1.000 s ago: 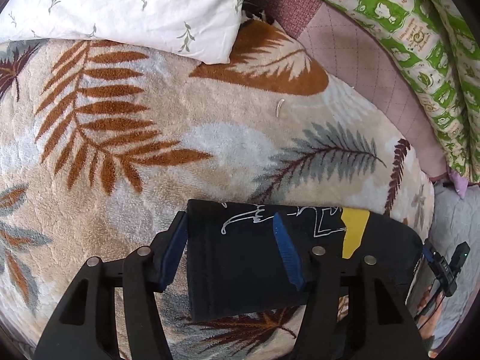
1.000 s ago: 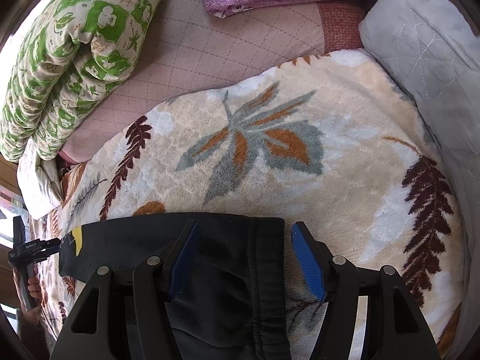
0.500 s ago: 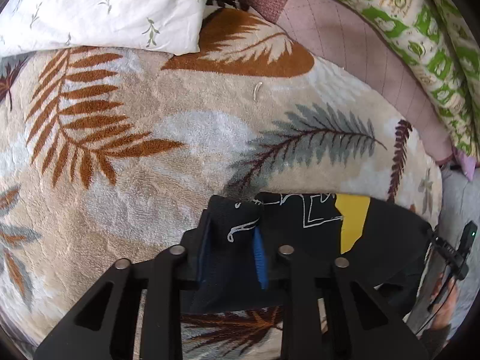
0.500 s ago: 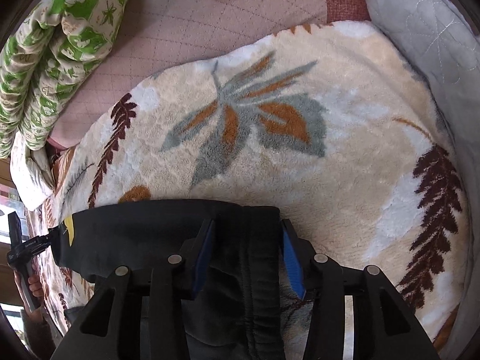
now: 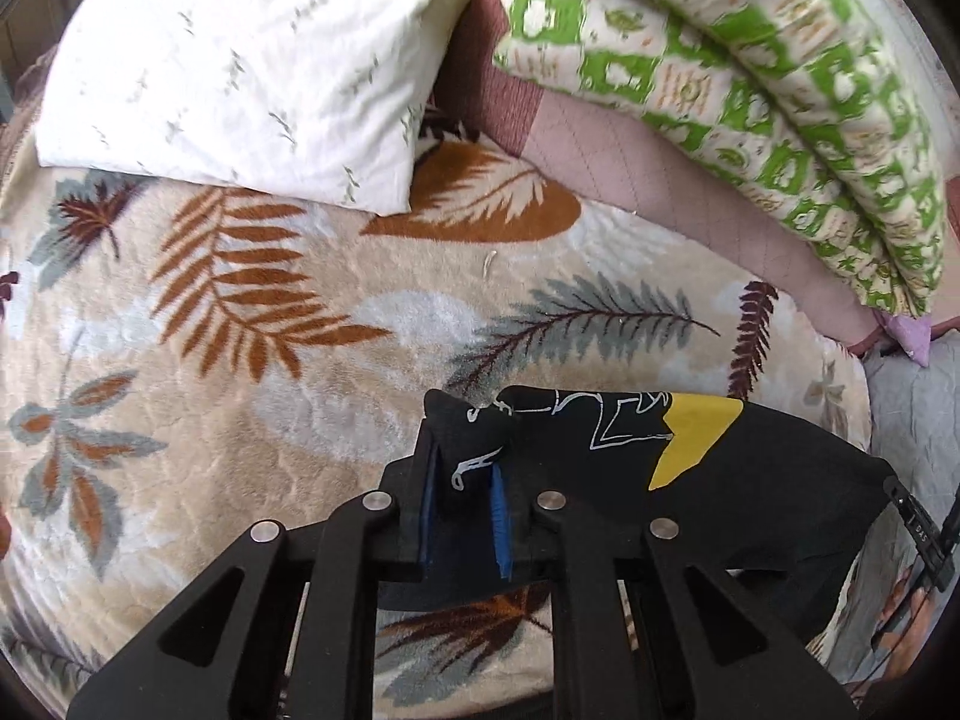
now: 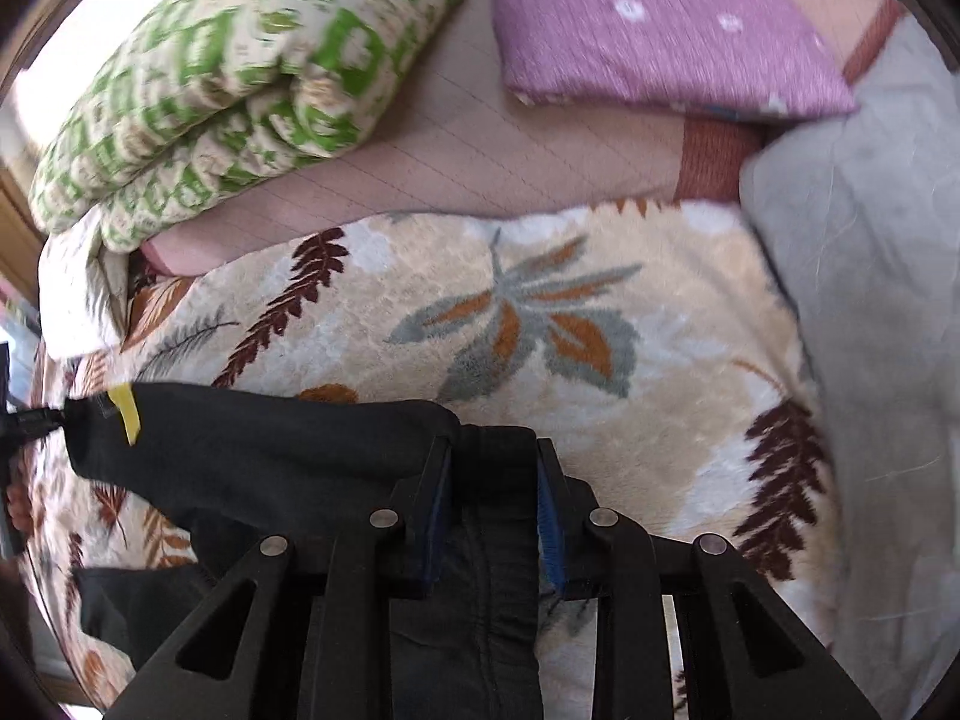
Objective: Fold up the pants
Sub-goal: 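Lift the waistband with both tools and fold it toward the pant cuffs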
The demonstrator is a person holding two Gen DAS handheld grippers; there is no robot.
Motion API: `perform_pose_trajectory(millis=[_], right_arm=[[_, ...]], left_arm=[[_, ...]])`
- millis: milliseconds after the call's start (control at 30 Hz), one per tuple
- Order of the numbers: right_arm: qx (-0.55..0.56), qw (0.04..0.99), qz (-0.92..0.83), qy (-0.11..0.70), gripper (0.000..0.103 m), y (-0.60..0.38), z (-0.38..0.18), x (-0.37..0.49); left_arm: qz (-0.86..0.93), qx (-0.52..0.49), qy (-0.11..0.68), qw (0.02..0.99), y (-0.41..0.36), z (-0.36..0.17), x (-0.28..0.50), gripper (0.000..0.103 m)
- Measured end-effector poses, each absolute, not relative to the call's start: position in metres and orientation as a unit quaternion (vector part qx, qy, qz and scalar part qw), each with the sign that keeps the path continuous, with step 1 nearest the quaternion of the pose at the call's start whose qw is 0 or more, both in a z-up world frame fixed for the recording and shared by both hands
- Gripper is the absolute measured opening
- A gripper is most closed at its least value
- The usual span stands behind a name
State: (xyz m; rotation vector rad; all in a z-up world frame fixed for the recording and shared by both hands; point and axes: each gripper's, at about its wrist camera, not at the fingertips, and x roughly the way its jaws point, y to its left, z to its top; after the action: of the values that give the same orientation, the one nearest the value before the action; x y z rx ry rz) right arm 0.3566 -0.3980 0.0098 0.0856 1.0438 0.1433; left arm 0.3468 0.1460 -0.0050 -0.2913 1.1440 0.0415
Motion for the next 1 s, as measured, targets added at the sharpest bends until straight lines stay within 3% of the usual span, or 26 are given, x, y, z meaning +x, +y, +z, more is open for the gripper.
perform_pose_trajectory(millis=[400, 600, 867, 1000], right_arm=[[-0.005, 0.890, 0.123, 0.439, 0.026, -0.381, 0.033, 0.265], [-0.006, 0.878, 0.131, 0.460, 0.026, -0.388, 0.005, 0.212], [-0.018, 0.860, 0.117, 0.497, 0.026, -0.391, -0.033, 0.182], [-0.031, 0.859, 0.101, 0.501, 0.031, -0.391, -0.036, 0.175]], left_arm=[[0.044, -0.144, 0.481, 0.864, 0.155, 0.007, 0.236, 0.013], [0.036, -0.146, 0.474, 0.868, 0.156, -0.010, 0.174, 0.013], [0.024, -0.068, 0.495, 0.866, 0.134, -0.037, 0.122, 0.013], [0.019, -0.005, 0.497, 0.868, 0.121, -0.038, 0.104, 0.025]])
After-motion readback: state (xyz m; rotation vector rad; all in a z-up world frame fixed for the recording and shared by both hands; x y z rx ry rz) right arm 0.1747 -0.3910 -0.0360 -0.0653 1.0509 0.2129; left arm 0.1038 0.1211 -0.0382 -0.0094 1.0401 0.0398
